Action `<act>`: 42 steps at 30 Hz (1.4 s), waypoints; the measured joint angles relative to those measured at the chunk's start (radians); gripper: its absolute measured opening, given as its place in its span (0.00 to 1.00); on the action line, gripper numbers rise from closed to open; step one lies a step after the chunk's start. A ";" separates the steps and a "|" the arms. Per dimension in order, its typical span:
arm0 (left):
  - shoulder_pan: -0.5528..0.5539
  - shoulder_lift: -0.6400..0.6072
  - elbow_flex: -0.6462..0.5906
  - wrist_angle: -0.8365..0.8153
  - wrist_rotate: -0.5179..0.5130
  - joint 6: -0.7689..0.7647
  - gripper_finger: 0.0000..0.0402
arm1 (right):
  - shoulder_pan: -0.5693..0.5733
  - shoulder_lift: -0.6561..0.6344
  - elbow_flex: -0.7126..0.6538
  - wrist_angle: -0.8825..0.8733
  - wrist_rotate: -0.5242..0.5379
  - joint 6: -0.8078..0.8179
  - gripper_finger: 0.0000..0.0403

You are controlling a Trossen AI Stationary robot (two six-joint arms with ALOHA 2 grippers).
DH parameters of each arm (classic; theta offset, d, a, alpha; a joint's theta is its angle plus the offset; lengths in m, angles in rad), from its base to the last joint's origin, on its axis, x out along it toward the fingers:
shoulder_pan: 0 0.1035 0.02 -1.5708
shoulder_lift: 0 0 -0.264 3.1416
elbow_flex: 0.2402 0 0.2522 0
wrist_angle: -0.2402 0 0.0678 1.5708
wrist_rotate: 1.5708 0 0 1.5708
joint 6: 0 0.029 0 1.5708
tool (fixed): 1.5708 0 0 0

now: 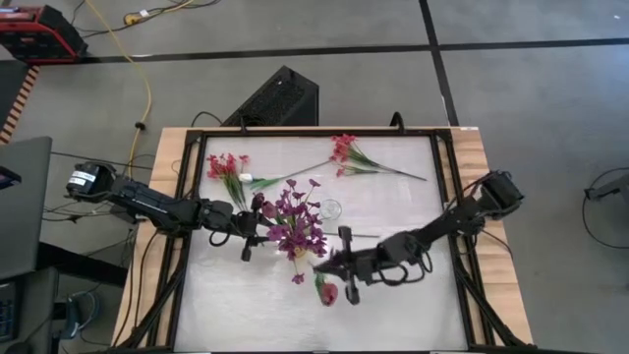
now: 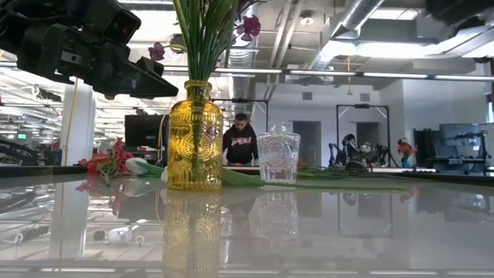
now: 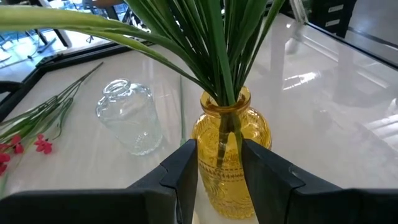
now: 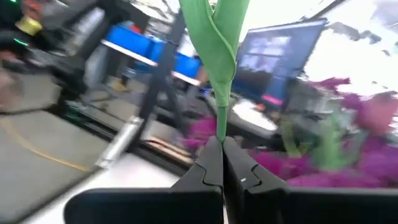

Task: Sort flowers into vase by color
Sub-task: Put the red tulip into the yellow vase

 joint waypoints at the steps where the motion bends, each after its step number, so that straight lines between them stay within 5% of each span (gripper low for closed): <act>1: 0.000 0.000 0.000 0.003 0.000 0.000 0.28 | -0.019 0.006 0.000 0.005 0.006 -0.023 0.04; 9: 0.000 0.000 0.000 0.005 0.002 -0.006 0.28 | -0.141 0.013 0.001 0.072 -0.009 0.033 0.04; 33: 0.000 0.000 0.000 0.053 0.036 0.004 0.28 | -0.168 0.017 0.001 0.116 -0.048 0.116 0.04; 42: 0.000 0.001 0.000 0.056 0.037 0.003 0.28 | -0.174 0.182 0.068 0.251 -0.012 0.023 0.04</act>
